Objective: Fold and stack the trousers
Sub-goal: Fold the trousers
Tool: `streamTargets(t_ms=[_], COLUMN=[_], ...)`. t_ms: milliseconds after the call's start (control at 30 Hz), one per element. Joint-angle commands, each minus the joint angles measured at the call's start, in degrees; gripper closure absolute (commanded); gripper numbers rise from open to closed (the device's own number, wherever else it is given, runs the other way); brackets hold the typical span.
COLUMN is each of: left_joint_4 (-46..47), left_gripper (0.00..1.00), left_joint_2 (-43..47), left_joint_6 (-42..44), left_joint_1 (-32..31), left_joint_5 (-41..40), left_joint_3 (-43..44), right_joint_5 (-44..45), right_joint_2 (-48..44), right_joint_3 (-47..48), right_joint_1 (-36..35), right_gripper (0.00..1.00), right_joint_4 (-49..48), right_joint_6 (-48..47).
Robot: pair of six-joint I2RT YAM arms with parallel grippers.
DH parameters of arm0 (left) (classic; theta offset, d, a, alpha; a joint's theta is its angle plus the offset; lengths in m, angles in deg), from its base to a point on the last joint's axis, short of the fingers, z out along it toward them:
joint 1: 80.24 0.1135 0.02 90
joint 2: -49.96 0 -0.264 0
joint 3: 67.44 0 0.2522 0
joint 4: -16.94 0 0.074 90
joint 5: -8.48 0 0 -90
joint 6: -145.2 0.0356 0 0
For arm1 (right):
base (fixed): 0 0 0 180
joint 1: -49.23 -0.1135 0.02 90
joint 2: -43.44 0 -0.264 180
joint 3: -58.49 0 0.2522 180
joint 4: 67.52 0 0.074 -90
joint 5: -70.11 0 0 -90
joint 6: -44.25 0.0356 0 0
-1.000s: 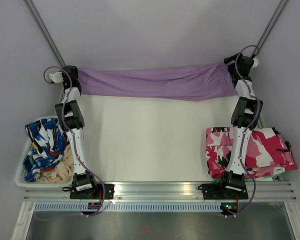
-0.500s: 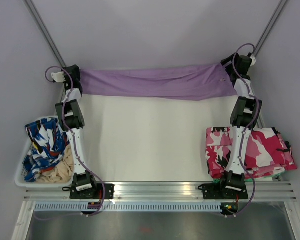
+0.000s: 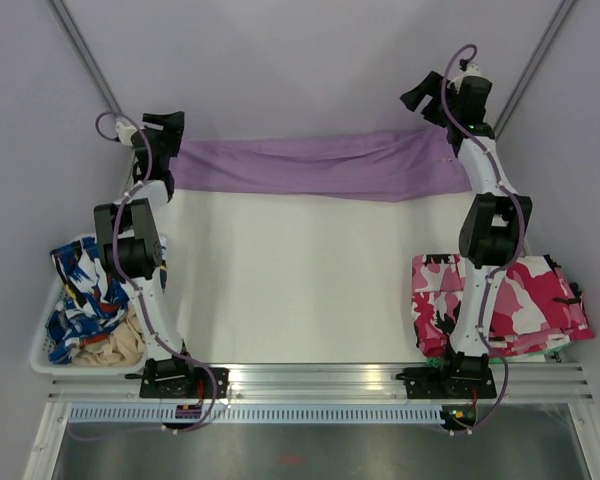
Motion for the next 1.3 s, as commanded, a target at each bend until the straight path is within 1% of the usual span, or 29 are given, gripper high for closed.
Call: streamTargets(t_ms=[0,33,67,100,133,200,233,267,300,333,367,400,433,500,533,567,600,633,800,967,1033,1067,1133,1267], left_joint_4=[-1.1,-5.2,-6.2,-7.1,-7.8,-7.2,-7.2,-6.4,-6.1,-6.2,-7.0,-7.2,-7.3,-8.9,-9.4,-10.0,-11.5,-12.1,-14.2,-17.6,-19.1,-20.2,-20.5,-21.1], left_gripper=[0.22,0.22,0.22,0.23,0.24,0.29,0.31,0.37,0.41,0.44,0.52,0.56,0.6,0.68,0.71,0.75,0.77,0.81,0.83,0.83,0.83,0.83,0.83,0.82], left_joint_2=[3.6,3.2,2.5,0.9,-0.5,-5.0,-6.6,-8.1,-10.9,-12.1,-12.9,-14.3,-14.7,-15.4,-15.8,-15.8,-15.9,-15.9,-14.5,-11.6,-11.5,-11.5,-12.3,-15.9], left_joint_6=[5.4,5.1,4.3,3.3,2.0,-0.9,-1.9,-3.1,-3.4,-3.5,-3.8,-3.9,-4.1,-4.0,-3.8,-3.6,-3.5,-3.1,-0.6,3.6,5.6,6.2,6.5,7.1], left_joint_1=[-6.0,-7.3,-9.4,-9.9,-12.1,-14.8,-15.8,-17.6,-18.4,-19.3,-20.9,-21.5,-22.1,-23.3,-23.5,-23.7,-23.7,-23.8,-23.8,-23.7,-23.8,-23.7,-23.7,-23.8], left_joint_5=[4.1,4.4,4.8,5.3,6.9,8.7,9.9,10.6,11.5,12.8,12.9,12.7,12.7,12.8,12.7,12.9,12.7,12.6,14.7,16.3,16.8,16.8,16.6,16.3], left_joint_3=[0.4,1.4,3.1,4.1,5.2,8.8,10.4,13.1,14.5,15.9,17.9,18.3,18.6,19.2,19.3,19.3,19.2,19.0,17.5,14.2,14.1,14.1,14.6,18.5], right_joint_5=[-6.3,-6.6,-6.9,-7.1,-7.2,-6.8,-6.9,-7.2,-7.2,-7.2,-7.6,-7.9,-8.0,-7.9,-7.7,-6.9,-6.5,-5.7,-2.4,6.2,8.4,8.9,11.0,13.3], right_joint_2=[1.0,2.3,2.9,3.5,4.6,5.8,6.8,7.2,7.3,7.1,6.9,6.7,6.7,6.6,6.5,6.5,6.5,6.7,10.6,15.0,16.9,17.4,19.5,25.0], right_joint_3=[-1.7,-1.5,-1.5,-1.5,-1.4,-0.6,-0.1,0.7,0.6,0.0,-0.7,-1.1,-1.5,-2.0,-2.3,-3.3,-3.9,-4.9,-4.4,1.6,4.1,4.5,7.0,13.7], right_joint_1=[-5.8,-6.7,-9.3,-10.1,-11.1,-13.4,-14.2,-15.2,-15.6,-15.7,-15.8,-15.9,-16.0,-16.5,-16.7,-17.3,-17.5,-17.9,-18.5,-18.5,-18.3,-18.1,-18.0,-17.8], right_gripper=[0.02,0.02,0.03,0.03,0.04,0.05,0.08,0.11,0.14,0.23,0.3,0.39,0.56,0.67,0.77,0.81,0.9,0.92,0.92,0.91,0.9,0.89,0.87,0.85], right_joint_4=[0.0,0.2,0.2,0.0,0.3,2.4,3.5,4.6,5.4,5.3,5.1,5.1,5.4,7.1,7.5,7.7,7.9,8.0,7.9,8.2,6.4,3.4,0.7,-2.6], right_joint_6=[-3.5,-3.0,-3.0,-3.1,-3.8,-7.9,-9.4,-12.6,-13.3,-13.5,-13.5,-13.7,-14.1,-15.9,-16.6,-17.1,-18.0,-18.2,-19.0,-21.1,-20.0,-18.0,-16.4,-11.8])
